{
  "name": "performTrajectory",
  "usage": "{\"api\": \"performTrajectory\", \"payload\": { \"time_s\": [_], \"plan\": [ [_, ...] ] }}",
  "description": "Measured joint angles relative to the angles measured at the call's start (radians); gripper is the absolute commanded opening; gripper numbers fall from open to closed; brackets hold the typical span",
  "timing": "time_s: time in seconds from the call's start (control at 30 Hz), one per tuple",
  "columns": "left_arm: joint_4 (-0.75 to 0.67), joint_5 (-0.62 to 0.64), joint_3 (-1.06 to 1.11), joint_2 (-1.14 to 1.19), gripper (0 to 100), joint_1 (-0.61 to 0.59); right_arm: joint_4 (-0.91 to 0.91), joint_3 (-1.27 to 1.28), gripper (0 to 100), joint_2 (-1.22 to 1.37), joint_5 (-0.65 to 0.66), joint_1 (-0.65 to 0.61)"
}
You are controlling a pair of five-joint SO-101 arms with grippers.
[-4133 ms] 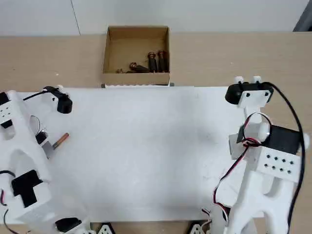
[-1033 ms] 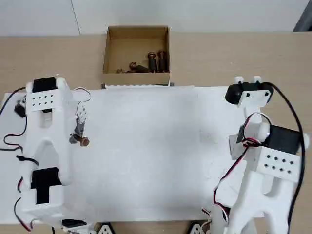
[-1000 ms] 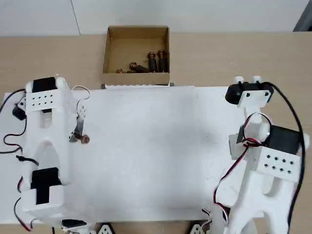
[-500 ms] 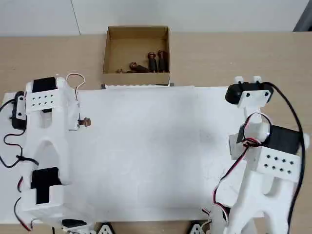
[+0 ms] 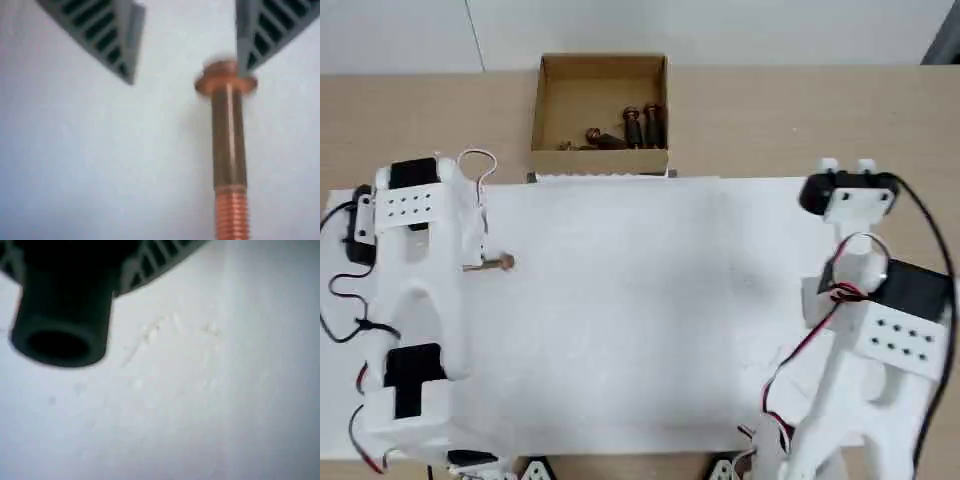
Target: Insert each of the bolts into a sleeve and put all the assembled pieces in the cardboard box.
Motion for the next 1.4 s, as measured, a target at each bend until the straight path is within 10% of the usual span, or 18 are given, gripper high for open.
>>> {"api": "performTrajectory", "payload": {
  "time_s": [0.43, 1.4],
  "plan": [
    [0.003, -0.149, 0.000, 0.000, 22, 0.002, 0.000, 0.002, 0.3, -0.055, 0.061, 0.084],
    [0.172, -2.142, -0.132, 0.091, 10, -0.126, 0.000, 0.117, 0.3, -0.184, 0.061, 0.084]
  ]
}}
